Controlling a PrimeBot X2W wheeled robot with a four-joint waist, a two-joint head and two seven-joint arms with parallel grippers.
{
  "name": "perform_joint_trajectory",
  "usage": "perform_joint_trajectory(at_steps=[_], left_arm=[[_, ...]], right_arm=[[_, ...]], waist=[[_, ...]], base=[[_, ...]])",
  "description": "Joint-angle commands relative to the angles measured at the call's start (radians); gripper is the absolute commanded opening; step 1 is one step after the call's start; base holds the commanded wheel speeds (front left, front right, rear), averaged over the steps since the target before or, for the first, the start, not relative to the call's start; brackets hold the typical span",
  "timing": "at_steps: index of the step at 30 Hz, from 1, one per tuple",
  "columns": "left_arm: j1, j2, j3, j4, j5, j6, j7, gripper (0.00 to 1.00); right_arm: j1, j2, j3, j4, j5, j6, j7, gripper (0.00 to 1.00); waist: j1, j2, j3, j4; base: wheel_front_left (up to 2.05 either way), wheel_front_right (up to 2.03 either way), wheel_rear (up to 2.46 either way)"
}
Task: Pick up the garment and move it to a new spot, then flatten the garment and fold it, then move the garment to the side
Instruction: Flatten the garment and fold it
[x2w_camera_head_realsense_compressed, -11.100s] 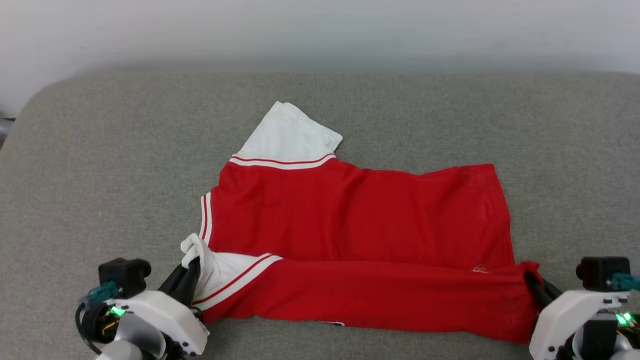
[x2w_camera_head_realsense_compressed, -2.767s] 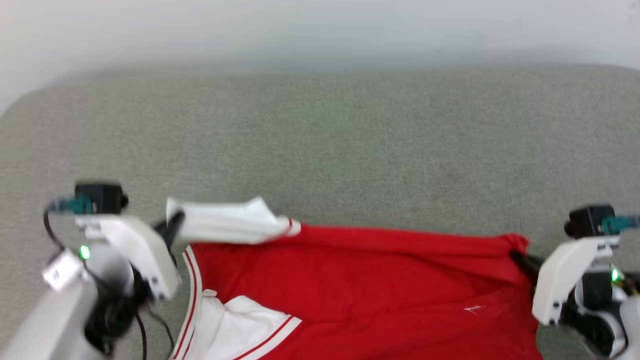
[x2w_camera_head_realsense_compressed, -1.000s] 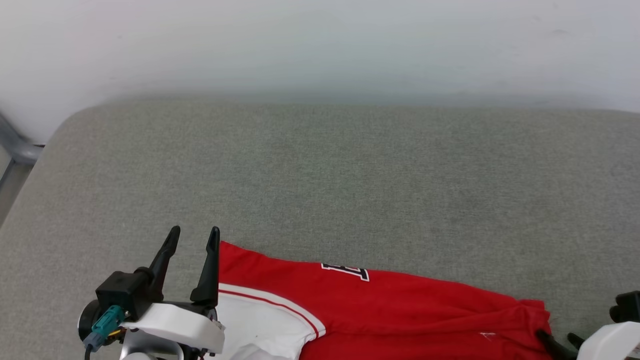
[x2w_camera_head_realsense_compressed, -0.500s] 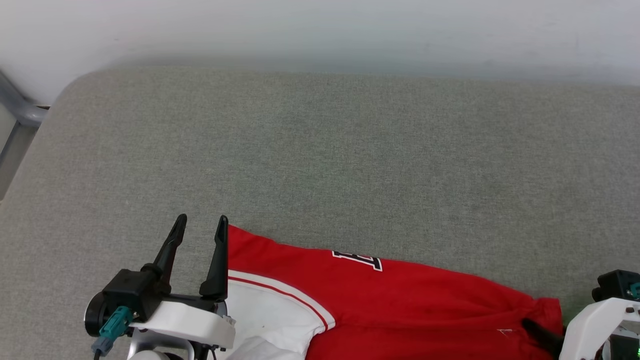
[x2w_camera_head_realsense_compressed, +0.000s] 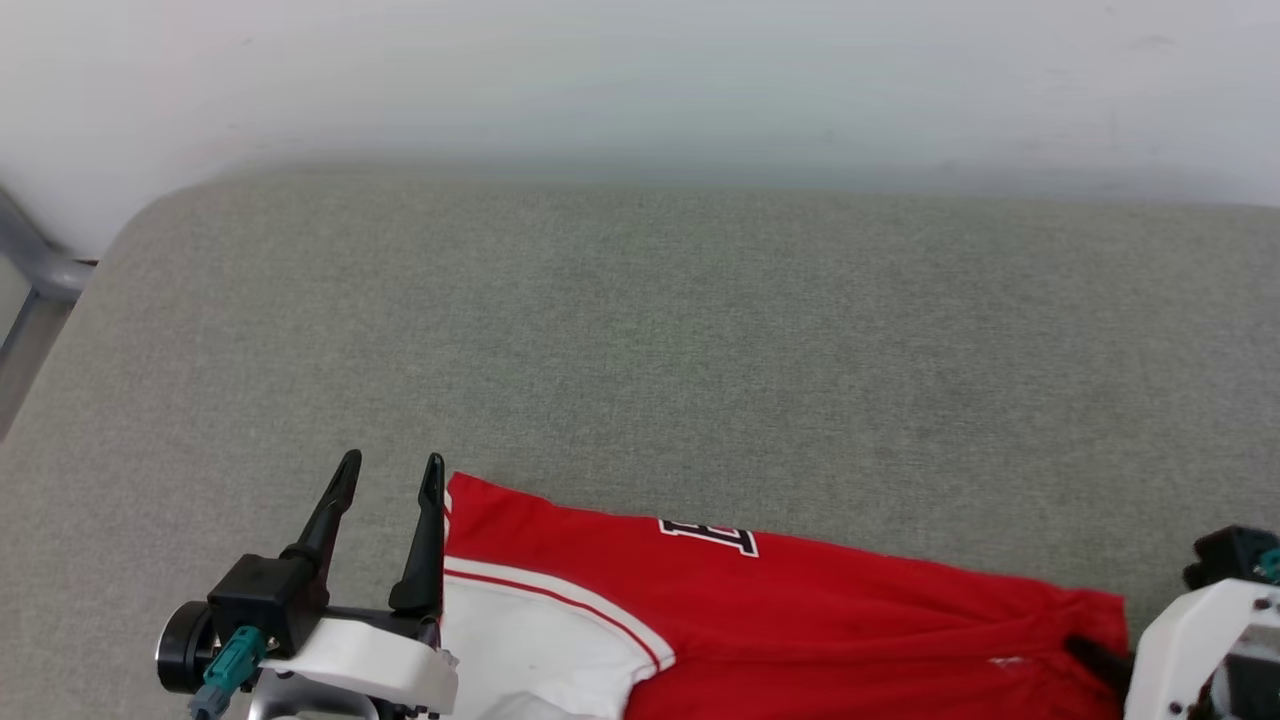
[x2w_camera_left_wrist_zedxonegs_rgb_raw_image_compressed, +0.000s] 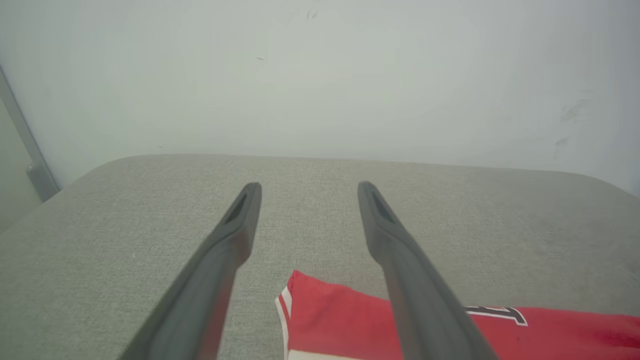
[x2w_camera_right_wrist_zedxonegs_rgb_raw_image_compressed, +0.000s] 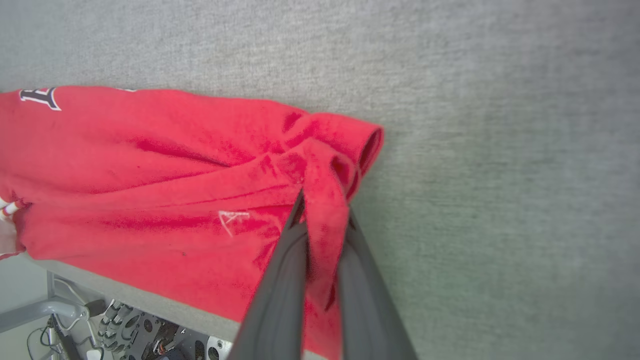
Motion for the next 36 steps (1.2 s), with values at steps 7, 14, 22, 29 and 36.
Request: perform_joint_trajectory(at_steps=[7,14,22,29,36], left_arm=[[0.020,0.008,-0.002,-0.014,0.013,0.021,0.003,1.00],[0.028,0.011,-0.012,-0.014,0.018,0.028,0.004,1.00],[0.038,0.007,-0.020,-0.020,0.018,0.037,0.008,1.00],[0.016,0.003,-0.034,-0.027,0.021,0.038,0.021,1.00],[-0.012,-0.004,-0.049,-0.040,0.024,0.030,0.030,1.00]], right_arm=[[-0.059,-0.031,-0.173,-0.026,-0.073,-0.001,0.092,0.00],[-0.087,0.003,-0.341,-0.033,-0.051,-0.001,0.196,0.00],[-0.074,0.178,-0.382,-0.075,0.237,-0.001,0.392,0.00],[-0.061,0.203,-0.275,0.019,0.577,-0.001,0.415,0.00],[-0.075,0.202,-0.059,0.057,0.767,-0.001,0.322,0.00]], waist=[[-0.0001,0.0000,-0.039,-0.035],[-0.0001,0.0000,-0.055,-0.044],[-0.0001,0.0000,-0.072,-0.035],[-0.0001,0.0000,-0.067,0.003],[-0.0001,0.0000,-0.032,0.038]], base=[[0.00,0.00,0.00],[0.00,0.00,0.00],[0.00,0.00,0.00],[0.00,0.00,0.00],[0.00,0.00,0.00]])
